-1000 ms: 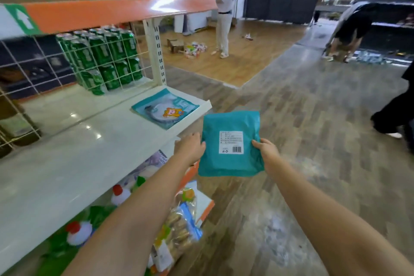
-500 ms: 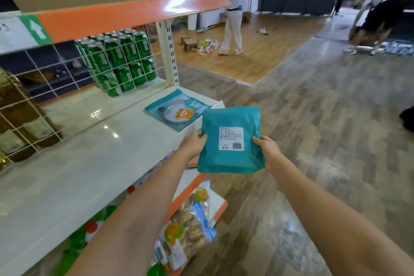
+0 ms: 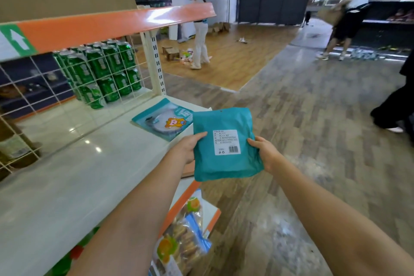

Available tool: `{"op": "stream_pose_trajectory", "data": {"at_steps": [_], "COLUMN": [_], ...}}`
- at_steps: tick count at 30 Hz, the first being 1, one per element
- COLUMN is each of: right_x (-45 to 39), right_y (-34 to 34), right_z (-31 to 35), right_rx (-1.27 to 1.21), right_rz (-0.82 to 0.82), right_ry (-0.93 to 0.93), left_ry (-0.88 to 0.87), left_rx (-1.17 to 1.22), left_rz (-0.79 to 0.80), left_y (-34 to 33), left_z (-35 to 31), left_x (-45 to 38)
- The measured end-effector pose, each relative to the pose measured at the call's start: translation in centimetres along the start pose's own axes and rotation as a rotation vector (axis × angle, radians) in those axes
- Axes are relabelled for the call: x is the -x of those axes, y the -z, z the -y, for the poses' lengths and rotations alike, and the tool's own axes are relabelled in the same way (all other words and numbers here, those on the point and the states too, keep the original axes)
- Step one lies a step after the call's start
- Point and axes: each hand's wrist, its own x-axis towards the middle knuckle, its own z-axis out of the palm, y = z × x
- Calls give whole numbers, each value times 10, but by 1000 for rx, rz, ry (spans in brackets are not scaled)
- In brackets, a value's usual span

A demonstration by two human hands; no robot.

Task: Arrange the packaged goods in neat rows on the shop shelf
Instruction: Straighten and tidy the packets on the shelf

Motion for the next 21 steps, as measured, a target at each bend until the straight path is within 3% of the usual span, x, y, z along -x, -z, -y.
{"op": "stream_pose_trajectory", "data": {"at_steps": [6, 12, 16, 21], "right_x": [2, 0, -6, 3], "right_y": [1, -3, -10, -25], "right_z": [7, 8, 5, 12], "right_rx": [23, 164, 407, 909], "right_rz": [33, -50, -176, -267], "right_ry": [-21, -32, -46, 51], "left_ry": [64, 92, 74, 7], "left_rx": [44, 2, -19, -54], "left_rz": [23, -48, -108, -177], "left_y": [-2, -5, -9, -26], "left_z": [-5, -4, -10, -14], "left_x": [-6, -9, -9, -8]}}
